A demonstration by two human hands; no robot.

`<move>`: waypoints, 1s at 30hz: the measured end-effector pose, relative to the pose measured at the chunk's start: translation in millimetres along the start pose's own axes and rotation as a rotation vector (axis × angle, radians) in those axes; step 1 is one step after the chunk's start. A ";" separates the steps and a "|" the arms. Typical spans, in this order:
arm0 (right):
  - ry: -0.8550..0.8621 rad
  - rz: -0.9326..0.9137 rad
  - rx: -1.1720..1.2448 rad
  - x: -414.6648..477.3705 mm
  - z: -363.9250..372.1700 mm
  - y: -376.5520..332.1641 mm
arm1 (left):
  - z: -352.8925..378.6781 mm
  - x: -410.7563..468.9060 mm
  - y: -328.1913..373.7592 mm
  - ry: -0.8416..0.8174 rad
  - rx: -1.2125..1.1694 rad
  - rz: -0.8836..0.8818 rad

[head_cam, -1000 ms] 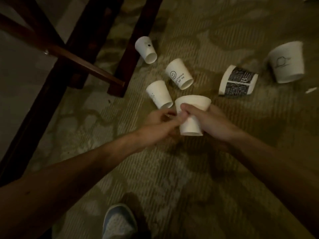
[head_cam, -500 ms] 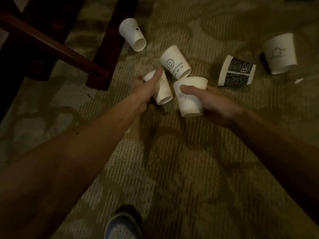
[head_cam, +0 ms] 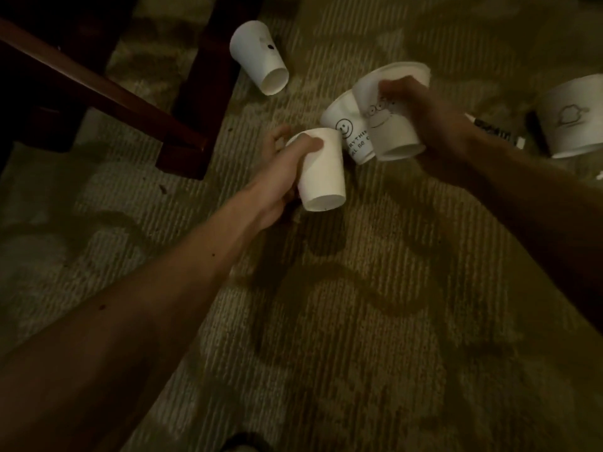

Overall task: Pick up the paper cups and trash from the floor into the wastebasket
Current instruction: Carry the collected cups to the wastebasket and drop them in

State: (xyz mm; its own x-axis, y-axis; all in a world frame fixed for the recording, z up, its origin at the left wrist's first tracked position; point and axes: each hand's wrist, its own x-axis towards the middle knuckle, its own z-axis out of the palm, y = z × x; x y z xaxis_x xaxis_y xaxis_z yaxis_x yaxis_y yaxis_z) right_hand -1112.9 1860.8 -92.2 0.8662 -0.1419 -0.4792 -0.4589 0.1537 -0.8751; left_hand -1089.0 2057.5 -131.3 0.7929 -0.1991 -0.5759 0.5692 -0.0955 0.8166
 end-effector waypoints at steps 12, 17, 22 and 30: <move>-0.161 0.141 0.317 -4.9 -20.6 30.1 | 15.5 3.0 22.2 -0.297 -0.004 -0.079; -0.121 0.242 0.320 -73.7 -55.7 22.4 | 43.2 -35.5 32.9 -0.369 0.070 -0.106; 0.071 0.285 0.293 -197.9 -87.0 -55.2 | 102.2 -141.6 94.1 -0.427 0.104 -0.149; 0.373 0.169 0.402 -427.6 -129.6 -342.0 | 204.5 -344.9 361.2 -0.641 0.139 -0.157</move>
State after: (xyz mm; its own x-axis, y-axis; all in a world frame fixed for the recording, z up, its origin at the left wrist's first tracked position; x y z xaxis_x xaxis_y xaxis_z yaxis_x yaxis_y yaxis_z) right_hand -1351.9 1742.1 403.1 0.6254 -0.4073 -0.6655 -0.4105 0.5536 -0.7246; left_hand -1201.4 1892.3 370.0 0.3924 -0.7082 -0.5869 0.6001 -0.2864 0.7469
